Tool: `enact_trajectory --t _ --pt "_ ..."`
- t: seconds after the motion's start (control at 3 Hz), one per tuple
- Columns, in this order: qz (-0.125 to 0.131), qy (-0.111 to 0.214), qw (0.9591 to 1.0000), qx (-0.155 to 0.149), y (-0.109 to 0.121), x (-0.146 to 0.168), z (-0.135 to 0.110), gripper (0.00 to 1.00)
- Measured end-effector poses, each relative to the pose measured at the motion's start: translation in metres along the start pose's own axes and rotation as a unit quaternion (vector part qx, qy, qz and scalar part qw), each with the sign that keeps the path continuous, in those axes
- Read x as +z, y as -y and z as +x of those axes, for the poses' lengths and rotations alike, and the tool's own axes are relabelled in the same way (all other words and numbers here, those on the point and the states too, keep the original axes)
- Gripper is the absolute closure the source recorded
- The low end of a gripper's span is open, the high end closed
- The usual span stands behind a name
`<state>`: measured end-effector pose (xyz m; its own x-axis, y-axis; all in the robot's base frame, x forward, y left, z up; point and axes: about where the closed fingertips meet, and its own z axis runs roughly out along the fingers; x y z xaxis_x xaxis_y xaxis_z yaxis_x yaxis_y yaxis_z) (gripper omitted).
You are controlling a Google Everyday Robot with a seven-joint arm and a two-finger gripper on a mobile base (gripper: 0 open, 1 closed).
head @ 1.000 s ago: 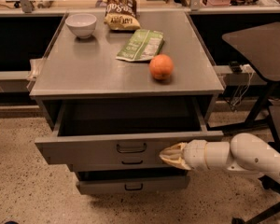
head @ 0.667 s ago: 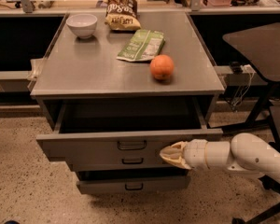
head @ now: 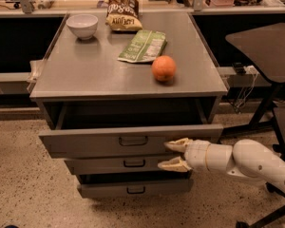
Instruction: Close top drawer
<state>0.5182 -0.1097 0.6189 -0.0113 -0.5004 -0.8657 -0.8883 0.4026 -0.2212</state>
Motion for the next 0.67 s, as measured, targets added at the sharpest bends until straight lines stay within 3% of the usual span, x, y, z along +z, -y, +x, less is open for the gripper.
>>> enact_trajectory --t 0.33,0.67 --pt "0.0 0.0 1.0 0.0 0.0 0.0 0.0 0.0" --pt "0.0 0.0 1.0 0.0 0.0 0.0 0.0 0.0"
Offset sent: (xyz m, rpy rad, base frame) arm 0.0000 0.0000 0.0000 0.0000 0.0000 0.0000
